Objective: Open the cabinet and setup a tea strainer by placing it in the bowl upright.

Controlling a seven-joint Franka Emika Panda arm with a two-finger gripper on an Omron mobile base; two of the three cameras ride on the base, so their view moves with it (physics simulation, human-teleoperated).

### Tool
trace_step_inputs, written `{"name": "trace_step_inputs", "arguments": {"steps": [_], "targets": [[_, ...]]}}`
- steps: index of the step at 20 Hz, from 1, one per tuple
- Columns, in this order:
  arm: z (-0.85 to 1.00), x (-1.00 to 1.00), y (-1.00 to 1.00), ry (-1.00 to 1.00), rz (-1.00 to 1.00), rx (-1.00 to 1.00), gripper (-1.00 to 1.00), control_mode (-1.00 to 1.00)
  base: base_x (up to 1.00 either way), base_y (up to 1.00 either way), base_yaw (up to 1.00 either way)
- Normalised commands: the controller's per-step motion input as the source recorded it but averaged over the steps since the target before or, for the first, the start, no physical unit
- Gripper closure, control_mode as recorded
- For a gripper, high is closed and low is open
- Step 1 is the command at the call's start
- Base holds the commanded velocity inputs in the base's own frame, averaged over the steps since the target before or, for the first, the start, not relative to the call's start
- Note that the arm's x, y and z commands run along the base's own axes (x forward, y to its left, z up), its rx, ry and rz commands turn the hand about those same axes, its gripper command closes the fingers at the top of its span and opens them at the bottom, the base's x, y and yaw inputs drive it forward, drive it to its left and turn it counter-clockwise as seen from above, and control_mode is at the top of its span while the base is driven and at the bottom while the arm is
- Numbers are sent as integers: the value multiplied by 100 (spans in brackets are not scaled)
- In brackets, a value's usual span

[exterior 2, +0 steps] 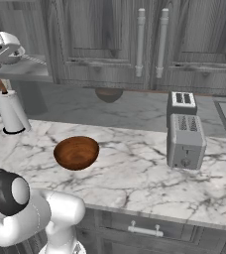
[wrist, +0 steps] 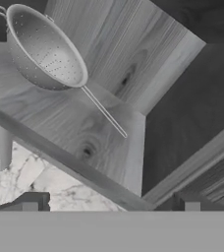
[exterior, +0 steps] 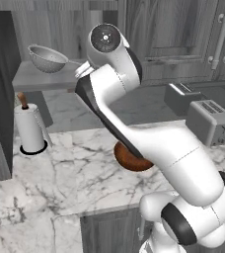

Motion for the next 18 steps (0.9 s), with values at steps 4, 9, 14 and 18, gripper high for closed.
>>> {"name": "trace_step_inputs", "arguments": {"steps": [4,9,14,18], "targets": [[-9,10,10,1,0,0,-100,-100,0,0,0],[-15,4,8,0,0,0,-100,-100,0,0,0],[-30,8,0,0,0,-4,-100,-100,0,0,0],[-15,13,0,0,0,-3,-100,-100,0,0,0]]}}
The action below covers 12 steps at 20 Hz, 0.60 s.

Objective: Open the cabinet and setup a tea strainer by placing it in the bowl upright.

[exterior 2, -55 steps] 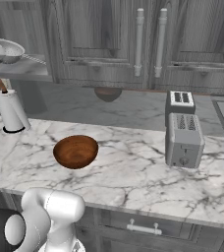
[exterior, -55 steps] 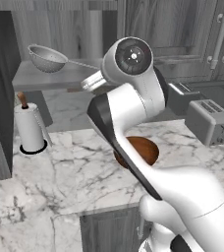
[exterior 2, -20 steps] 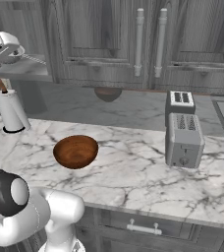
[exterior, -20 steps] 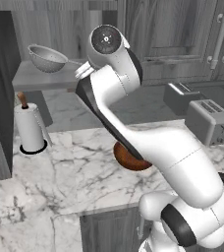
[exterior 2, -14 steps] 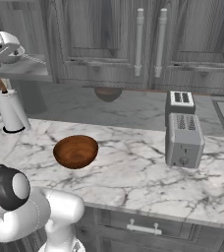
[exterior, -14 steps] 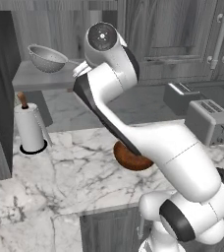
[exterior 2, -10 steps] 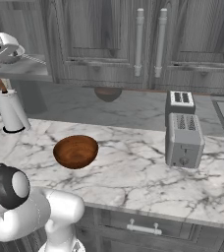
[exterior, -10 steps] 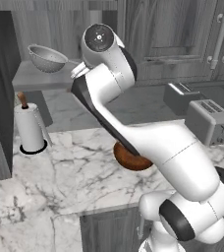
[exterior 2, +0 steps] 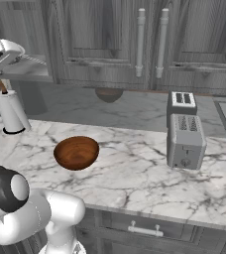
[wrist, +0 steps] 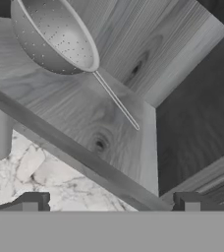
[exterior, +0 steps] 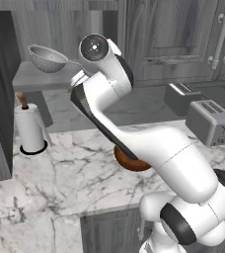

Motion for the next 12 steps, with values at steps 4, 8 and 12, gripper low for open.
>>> {"name": "trace_step_inputs", "arguments": {"steps": [4,8,12], "targets": [[0,25,0,0,0,0,-100,-100,0,0,0],[0,26,0,0,0,0,-100,-100,0,0,0],[0,29,0,0,0,0,-100,-100,0,0,0]]}}
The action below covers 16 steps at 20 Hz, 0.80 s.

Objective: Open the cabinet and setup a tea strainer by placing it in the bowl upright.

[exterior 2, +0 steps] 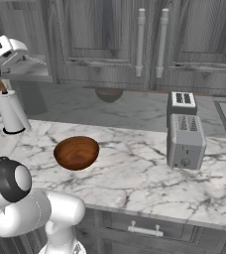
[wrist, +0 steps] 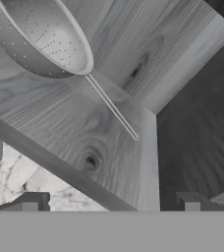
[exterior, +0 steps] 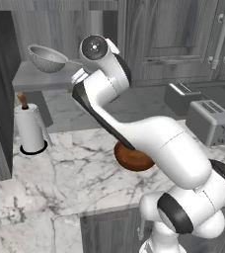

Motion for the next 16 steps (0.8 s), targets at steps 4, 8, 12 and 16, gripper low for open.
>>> {"name": "trace_step_inputs", "arguments": {"steps": [4,8,12,16], "targets": [[-1,29,0,0,0,0,-100,-100,0,0,0],[0,29,0,0,0,0,-100,-100,0,0,0],[-1,29,0,0,0,-1,-100,-100,0,0,0],[-5,27,0,0,0,0,-100,-100,0,0,0]]}}
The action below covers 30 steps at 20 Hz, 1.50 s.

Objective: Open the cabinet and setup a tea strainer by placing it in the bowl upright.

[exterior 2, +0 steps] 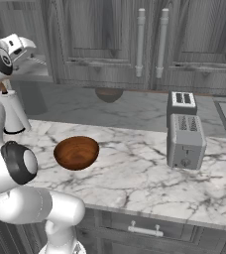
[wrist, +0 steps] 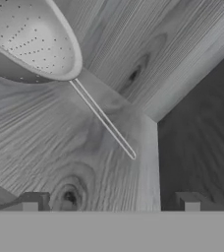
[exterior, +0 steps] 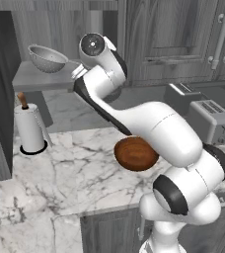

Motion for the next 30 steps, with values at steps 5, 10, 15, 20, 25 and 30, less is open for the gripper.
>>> {"name": "trace_step_inputs", "arguments": {"steps": [5,10,15,20,25,30], "targets": [[-15,26,0,1,0,0,-100,-100,0,0,0],[-17,21,0,2,0,0,-100,-100,0,0,0],[-4,21,0,1,0,0,-100,-100,0,0,0],[0,22,0,0,0,0,-100,-100,0,0,0],[-6,24,0,0,0,0,-100,-100,0,0,0],[-8,28,0,0,0,-1,-100,-100,0,0,0]]}}
